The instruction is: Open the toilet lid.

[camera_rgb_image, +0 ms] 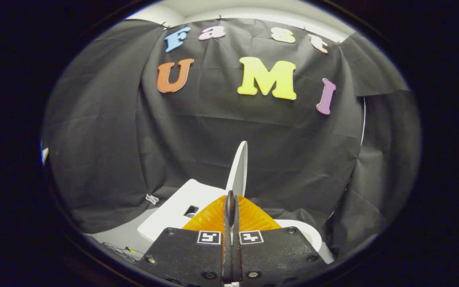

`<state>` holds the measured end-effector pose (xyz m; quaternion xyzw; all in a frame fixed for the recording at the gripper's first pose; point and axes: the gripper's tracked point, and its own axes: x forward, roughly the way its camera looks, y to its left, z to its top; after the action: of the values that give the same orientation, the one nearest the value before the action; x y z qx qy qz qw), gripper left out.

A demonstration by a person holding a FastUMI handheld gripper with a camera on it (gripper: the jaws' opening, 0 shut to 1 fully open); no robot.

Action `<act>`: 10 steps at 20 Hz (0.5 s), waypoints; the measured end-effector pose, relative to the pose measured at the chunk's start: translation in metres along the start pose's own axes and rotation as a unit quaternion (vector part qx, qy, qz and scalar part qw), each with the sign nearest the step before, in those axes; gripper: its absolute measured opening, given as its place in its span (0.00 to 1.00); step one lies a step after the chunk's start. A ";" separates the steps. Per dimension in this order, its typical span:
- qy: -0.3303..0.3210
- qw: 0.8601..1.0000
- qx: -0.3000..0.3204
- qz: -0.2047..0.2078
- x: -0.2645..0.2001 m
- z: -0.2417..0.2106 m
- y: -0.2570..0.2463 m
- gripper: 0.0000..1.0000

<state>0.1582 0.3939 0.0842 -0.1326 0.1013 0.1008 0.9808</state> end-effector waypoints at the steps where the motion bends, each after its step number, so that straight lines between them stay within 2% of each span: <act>1: -0.002 1.000 -0.006 -0.003 0.001 0.000 0.005 0.04; 10: 0.004 0.999 -0.029 0.014 0.010 -0.001 0.058 0.04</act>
<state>0.1546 0.4502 0.0670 -0.1597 0.1042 0.1172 0.9746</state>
